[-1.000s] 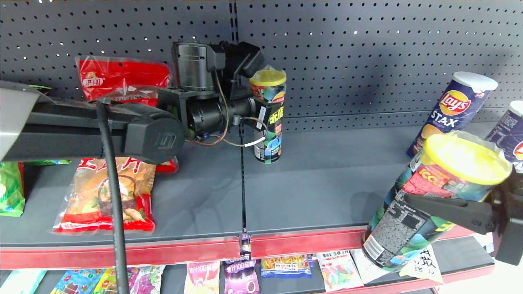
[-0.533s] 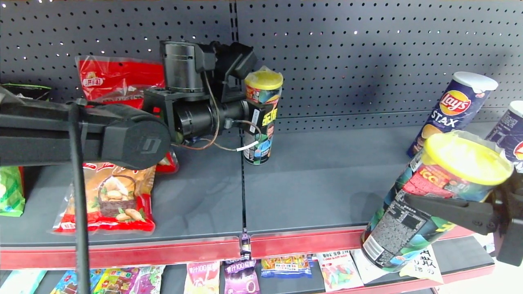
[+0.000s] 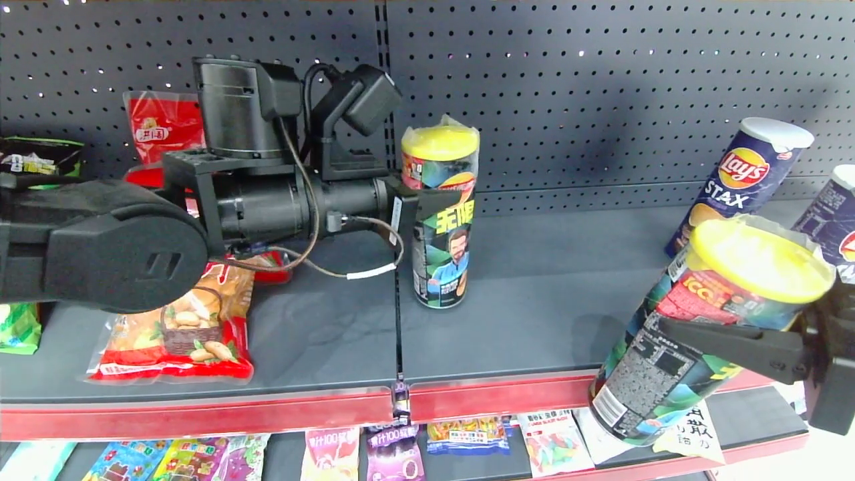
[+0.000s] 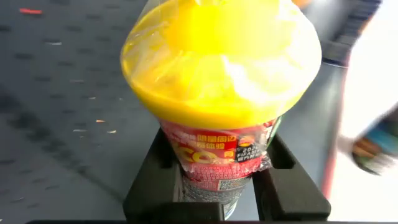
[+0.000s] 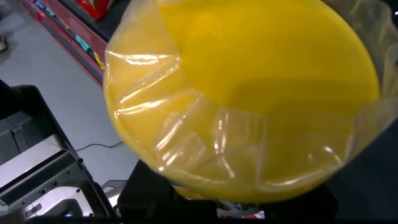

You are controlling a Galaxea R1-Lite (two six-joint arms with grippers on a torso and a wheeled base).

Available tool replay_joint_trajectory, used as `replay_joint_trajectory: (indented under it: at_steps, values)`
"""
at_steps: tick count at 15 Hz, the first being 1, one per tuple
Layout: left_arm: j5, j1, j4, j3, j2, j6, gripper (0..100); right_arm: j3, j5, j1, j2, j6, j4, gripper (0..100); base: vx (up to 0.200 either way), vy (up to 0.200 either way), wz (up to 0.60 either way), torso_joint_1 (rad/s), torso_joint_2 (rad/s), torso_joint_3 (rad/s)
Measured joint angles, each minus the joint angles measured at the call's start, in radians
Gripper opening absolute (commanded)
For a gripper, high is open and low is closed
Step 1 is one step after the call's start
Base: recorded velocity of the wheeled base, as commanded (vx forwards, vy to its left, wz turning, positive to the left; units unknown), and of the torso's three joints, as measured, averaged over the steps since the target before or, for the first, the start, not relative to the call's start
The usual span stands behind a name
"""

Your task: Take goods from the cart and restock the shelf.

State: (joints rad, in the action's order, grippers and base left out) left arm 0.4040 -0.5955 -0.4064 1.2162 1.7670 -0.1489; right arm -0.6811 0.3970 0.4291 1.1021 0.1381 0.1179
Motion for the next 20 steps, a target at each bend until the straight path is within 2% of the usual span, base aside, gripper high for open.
replay_joint_trajectory:
  at_steps: [2, 7, 10, 13, 17, 20]
  values:
    - [0.067, -0.001, 0.002, -0.041, -0.03, -0.002, 0, 0.0, 0.0, 0.0, 0.0, 0.0, 0.0, 0, 0.0, 0.0, 0.0, 0.0, 0.0, 0.0]
    - [0.157, -0.026, 0.003, -0.091, -0.06, -0.013, 0, 0.0, 0.0, 0.0, 0.004, -0.001, 0.0, 0, 0.0, 0.0, 0.0, 0.0, 0.0, 0.0]
    - [0.183, -0.033, 0.001, -0.126, -0.072, -0.018, 0, -0.001, 0.0, 0.0, 0.005, -0.001, 0.0, 0, 0.0, 0.0, 0.0, 0.0, 0.0, 0.0]
    - [0.189, -0.031, -0.002, -0.162, -0.081, -0.051, 0, 0.0, 0.0, 0.0, 0.005, -0.001, 0.0, 0, 0.0, 0.0, 0.0, 0.0, 0.0, 0.0]
    - [0.194, -0.02, -0.005, -0.171, -0.086, -0.055, 0, 0.001, 0.0, 0.0, 0.006, 0.0, 0.0, 0, 0.0, 0.0, 0.0, 0.0, 0.0, 0.0]
    - [0.229, -0.018, -0.003, -0.182, -0.094, -0.055, 0, 0.0, 0.0, 0.0, 0.006, -0.001, 0.0, 0, 0.0, 0.0, 0.0, 0.0, 0.0, 0.0]
